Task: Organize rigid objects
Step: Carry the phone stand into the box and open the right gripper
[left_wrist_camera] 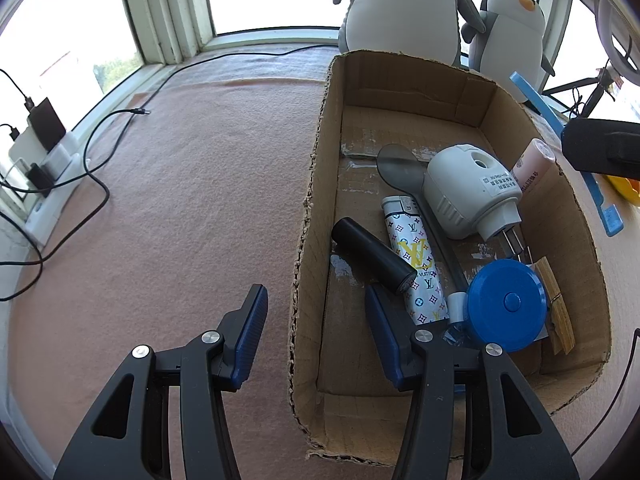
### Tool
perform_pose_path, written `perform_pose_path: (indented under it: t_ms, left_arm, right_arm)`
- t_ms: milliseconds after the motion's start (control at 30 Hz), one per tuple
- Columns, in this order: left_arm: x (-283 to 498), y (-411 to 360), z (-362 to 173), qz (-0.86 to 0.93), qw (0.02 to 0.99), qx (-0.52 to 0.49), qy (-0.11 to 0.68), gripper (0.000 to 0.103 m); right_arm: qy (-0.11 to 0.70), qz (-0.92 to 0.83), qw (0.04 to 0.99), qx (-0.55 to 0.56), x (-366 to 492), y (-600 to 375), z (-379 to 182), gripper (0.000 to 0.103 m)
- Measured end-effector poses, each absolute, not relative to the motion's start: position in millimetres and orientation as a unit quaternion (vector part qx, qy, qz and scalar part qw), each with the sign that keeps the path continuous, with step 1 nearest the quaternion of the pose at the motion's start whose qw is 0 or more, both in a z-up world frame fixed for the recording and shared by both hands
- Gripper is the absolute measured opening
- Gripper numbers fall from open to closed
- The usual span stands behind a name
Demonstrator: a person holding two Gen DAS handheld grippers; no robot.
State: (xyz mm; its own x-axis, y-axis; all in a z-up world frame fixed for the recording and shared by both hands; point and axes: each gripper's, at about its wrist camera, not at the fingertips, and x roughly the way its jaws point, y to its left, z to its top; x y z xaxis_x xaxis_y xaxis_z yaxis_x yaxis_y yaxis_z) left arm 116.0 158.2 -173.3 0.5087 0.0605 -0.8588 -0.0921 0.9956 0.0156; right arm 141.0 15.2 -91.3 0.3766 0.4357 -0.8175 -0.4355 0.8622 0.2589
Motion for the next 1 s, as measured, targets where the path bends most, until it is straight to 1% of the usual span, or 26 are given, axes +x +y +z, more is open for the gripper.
perform_pose_path:
  t_ms: [533, 1000]
  left_arm:
    - [117.6, 157.4, -174.2, 0.045, 0.868, -0.017, 0.494, 0.051]
    - [117.2, 157.5, -174.5, 0.044, 0.869, -0.017, 0.493, 0.051]
  right_arm:
    - [0.519, 0.272, 0.810, -0.004, 144.3, 34.3, -113.0, 0.033]
    - [0.524, 0.273, 0.807, -0.002, 140.4, 29.1, -115.6, 0.035]
